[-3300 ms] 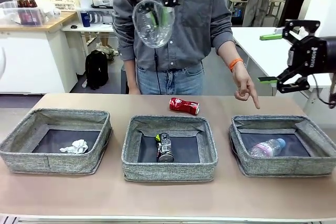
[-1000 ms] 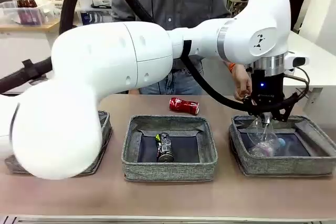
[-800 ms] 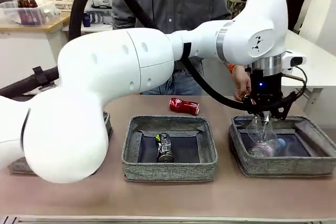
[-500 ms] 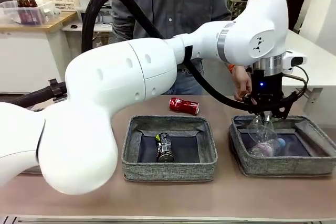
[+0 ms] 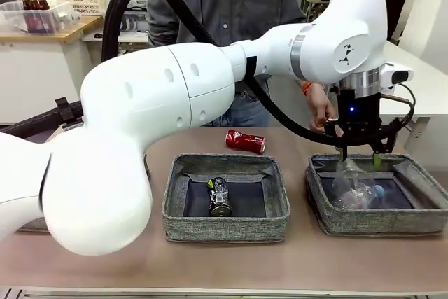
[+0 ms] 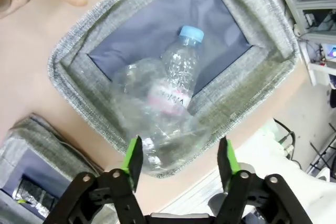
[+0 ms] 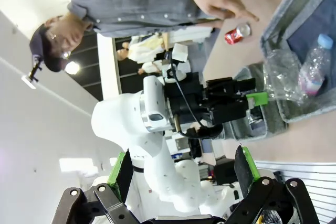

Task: Sort the waste into the appropriate baskets.
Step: Place the picked waste into the Fabric basket indicated by the person.

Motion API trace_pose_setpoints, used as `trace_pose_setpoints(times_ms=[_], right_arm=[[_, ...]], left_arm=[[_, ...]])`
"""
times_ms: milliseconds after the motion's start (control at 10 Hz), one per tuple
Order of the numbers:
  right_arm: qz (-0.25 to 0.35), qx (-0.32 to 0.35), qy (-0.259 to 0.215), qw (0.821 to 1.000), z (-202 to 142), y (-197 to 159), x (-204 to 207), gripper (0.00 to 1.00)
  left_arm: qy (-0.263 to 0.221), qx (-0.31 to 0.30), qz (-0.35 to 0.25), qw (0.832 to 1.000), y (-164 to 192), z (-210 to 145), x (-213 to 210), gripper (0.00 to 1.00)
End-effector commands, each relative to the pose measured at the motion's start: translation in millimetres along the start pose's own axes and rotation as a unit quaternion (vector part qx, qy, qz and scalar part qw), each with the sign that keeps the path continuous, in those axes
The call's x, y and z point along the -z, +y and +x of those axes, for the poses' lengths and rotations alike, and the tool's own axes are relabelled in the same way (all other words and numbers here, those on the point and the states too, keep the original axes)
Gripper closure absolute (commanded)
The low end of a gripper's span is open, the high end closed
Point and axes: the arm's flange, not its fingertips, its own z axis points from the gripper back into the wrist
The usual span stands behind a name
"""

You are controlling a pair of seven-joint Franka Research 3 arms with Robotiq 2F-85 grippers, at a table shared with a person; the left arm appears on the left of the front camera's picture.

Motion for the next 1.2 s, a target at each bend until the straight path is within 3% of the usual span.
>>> trace_pose_setpoints(times_ms=[0,500,800,1100], right_arm=[[0.007,0.003,0.0,1.0,-2.0,3.3,-2.2,0.0],[0.007,0.003,0.0,1.0,-2.0,3.3,-2.2,0.0],[0.026,0.018,0.01,0.999,5.8,2.0,14.8,0.0],[-0.01,0.015,0.065,0.998,10.4,11.6,69.8,0.0]], left_arm=[[-0.006,0.009,0.005,1.0,-14.3,45.5,-8.1,0.0],[0.003,0.007,-0.045,0.999,-11.5,35.6,-55.4,0.0],[0.026,-0.015,-0.062,0.998,37.8,3.9,-115.5,0.0],[0.044,-0.051,-0.103,0.992,102.6,-60.9,-176.3,0.0]])
